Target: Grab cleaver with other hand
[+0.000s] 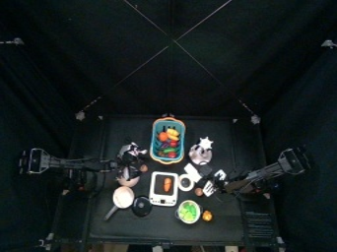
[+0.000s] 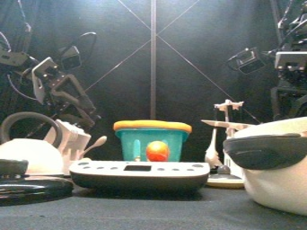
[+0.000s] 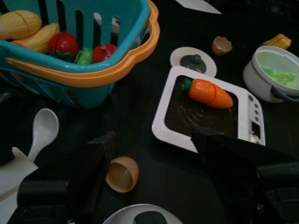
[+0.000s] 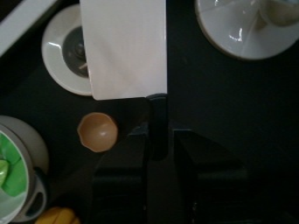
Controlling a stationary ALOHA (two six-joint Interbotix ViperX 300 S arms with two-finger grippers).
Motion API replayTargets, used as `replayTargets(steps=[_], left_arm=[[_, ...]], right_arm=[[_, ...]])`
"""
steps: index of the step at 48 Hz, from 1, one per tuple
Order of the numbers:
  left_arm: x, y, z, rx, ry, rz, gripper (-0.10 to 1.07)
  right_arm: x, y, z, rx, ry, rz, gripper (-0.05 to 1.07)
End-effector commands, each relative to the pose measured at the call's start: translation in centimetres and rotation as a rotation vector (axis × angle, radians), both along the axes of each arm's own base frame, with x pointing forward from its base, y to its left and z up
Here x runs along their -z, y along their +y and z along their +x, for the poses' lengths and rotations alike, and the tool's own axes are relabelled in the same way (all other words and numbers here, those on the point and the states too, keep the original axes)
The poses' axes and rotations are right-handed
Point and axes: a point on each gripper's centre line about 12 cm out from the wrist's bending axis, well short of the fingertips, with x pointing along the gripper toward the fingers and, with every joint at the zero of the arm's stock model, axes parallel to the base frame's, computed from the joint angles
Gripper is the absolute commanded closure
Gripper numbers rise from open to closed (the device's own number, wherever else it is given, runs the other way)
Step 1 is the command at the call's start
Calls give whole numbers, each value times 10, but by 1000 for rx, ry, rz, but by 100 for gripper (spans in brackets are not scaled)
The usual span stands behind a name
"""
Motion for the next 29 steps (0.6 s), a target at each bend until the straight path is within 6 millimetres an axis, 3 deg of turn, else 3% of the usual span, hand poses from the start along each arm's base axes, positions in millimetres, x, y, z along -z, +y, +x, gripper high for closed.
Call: replayTargets(steps=[1, 21, 29], left_arm=[[-10, 1, 7, -2, -34, 1, -3], [-59, -6, 40, -116, -207, -225, -3], [-66, -2, 43, -201, -244, -337, -3]], right_arm=[[-11, -2, 10, -5, -47, -3, 54], [-37, -15, 44, -41, -101, -166, 54], [-42, -20, 59, -71, -85, -280, 54]])
